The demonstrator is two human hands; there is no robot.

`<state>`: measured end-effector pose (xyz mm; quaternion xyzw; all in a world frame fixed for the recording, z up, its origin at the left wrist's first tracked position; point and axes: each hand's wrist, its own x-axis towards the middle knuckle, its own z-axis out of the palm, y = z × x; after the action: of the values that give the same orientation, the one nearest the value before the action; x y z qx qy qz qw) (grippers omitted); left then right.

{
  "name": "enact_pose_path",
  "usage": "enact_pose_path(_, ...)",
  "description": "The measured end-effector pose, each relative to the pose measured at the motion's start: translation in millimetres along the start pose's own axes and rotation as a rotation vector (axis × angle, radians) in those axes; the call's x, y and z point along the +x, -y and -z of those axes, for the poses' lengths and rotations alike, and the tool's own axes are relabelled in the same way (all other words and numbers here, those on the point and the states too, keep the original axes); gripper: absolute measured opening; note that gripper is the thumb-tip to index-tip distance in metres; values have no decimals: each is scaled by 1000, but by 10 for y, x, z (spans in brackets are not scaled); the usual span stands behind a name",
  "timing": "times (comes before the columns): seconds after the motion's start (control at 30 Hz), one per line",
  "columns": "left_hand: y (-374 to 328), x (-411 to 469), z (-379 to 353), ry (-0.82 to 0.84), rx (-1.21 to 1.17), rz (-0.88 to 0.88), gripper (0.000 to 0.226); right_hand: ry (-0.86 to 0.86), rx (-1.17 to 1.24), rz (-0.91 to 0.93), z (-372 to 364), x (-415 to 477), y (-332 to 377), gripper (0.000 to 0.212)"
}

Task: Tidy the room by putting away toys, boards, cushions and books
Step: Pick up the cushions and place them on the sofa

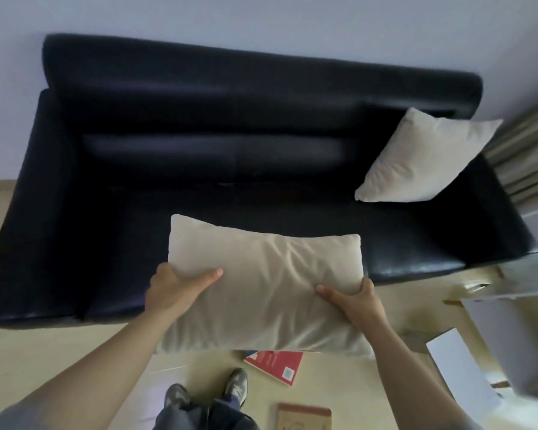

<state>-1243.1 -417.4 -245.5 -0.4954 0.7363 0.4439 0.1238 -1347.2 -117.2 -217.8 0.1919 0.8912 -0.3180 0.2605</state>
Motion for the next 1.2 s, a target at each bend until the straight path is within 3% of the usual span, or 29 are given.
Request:
enact_pose_path(0.77, -1270, 351, -125, 68, 36, -130, 111, -100, 65, 7, 670, 586, 485, 108)
enact_pose_path(1.03, -1832, 309, -798, 56, -16, -98, 118, -64, 62, 65, 1218, 1445, 400, 107)
enact_pose_path(1.2, -2327, 294, -1512, -84, -34, -14, 115, 4, 32, 156, 1652, 2335, 471, 103)
